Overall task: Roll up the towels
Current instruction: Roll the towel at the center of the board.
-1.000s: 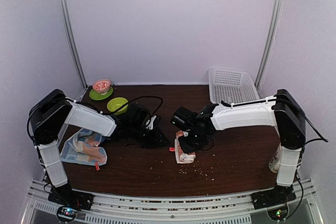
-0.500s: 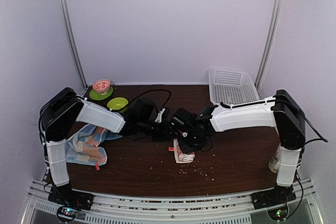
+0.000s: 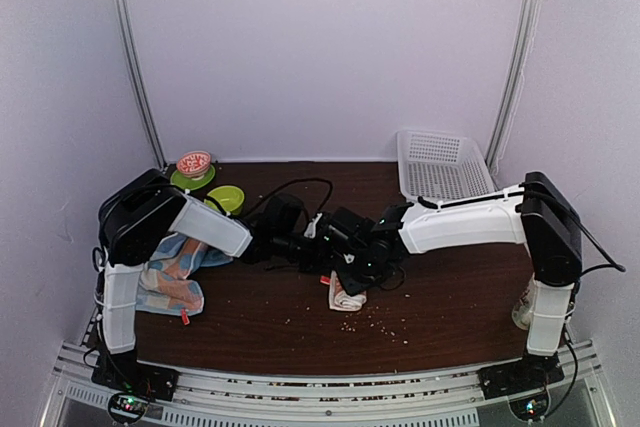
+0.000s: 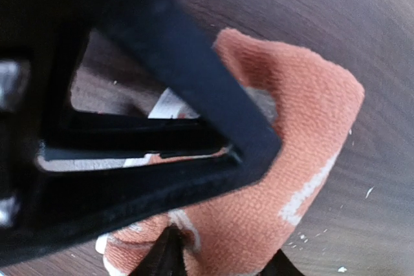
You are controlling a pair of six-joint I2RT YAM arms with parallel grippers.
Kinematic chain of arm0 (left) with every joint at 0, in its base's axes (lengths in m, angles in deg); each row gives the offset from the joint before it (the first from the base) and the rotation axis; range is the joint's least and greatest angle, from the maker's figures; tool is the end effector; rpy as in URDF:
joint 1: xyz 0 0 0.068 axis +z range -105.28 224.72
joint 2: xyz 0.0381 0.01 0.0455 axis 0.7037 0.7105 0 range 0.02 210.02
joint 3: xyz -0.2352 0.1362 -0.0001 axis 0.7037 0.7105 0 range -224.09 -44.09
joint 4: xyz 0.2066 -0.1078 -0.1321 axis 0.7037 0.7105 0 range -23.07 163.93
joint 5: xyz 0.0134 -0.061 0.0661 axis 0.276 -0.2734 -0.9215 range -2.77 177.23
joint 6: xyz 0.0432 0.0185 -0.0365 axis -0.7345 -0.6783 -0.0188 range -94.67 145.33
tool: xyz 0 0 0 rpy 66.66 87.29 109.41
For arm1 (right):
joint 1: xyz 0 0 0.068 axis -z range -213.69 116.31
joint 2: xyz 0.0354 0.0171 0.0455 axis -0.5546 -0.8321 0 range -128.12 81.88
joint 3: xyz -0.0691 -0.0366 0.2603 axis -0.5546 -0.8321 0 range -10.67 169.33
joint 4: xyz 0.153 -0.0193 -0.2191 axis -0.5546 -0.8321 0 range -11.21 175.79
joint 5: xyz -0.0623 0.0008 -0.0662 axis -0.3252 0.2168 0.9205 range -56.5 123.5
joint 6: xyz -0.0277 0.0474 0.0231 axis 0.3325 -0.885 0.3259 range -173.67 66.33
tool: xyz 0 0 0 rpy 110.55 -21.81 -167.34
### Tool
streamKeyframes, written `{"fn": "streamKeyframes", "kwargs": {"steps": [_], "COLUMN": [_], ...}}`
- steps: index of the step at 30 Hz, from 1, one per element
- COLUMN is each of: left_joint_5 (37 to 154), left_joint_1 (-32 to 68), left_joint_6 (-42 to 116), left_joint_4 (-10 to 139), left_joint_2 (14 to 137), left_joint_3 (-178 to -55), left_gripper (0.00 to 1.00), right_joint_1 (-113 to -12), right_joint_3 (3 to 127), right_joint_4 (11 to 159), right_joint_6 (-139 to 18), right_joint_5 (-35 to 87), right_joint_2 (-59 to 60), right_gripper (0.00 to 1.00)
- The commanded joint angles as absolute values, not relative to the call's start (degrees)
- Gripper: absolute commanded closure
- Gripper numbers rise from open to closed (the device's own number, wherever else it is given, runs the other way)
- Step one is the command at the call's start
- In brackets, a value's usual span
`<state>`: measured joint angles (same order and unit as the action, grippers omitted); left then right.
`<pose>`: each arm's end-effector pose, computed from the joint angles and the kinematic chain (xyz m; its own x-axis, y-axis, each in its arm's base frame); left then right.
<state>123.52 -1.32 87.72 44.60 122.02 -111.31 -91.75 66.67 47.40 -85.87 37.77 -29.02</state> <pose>0.2908 -0.3387 0.1068 -0.9940 0.0019 -0.1095 0.0994 0.4349 -0.8950 0.2107 0.3320 0.1583 -0.8700 -0.3912 -0.3000 -0.4378 0.8929 0.1054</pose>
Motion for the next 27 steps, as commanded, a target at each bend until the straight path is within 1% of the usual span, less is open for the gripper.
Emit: {"fn": "streamKeyframes", "kwargs": {"steps": [1,4,9,13,19,22,27], "left_joint_5": [123.6,123.3,122.8,122.6,122.2,122.0,121.7], "left_joint_1": [-0.5,-0.2,0.1,0.1,0.1,0.1,0.1], "left_joint_6": [90.4,91.7,93.0,93.0,92.4,92.0,91.7], "left_joint_4": [42.2,41.7,40.4,40.5,41.5,42.1,42.7], "left_joint_2": [125.2,126.2,126.8,126.9,126.6,126.3,125.7], "left_joint_3": [-111.6,-110.8,-109.5,-109.2,-109.1,-109.1,-108.7], "left_gripper": [0.85,0.86,0.88,0.88,0.88,0.89,0.89], "right_joint_1": [-92.7,-92.7,-92.0,-89.5,-82.8,-80.3,-77.8], "right_joint_3": [67.1,66.5,61.8,53.0,37.5,33.5,32.7], "right_joint_4": [46.2,46.2,50.2,59.7,79.8,87.7,93.1], "right_joint_6": [-85.1,-85.5,-87.6,-91.5,-99.6,-102.7,-104.7], "right_joint_5": [36.2,36.0,35.0,30.2,20.6,16.8,12.7], "right_joint_2": [-28.0,-25.9,-20.2,-13.4,-6.1,-6.0,-10.1], "right_gripper": [0.53,0.46,0.40,0.40,0.42,0.43,0.45]}}
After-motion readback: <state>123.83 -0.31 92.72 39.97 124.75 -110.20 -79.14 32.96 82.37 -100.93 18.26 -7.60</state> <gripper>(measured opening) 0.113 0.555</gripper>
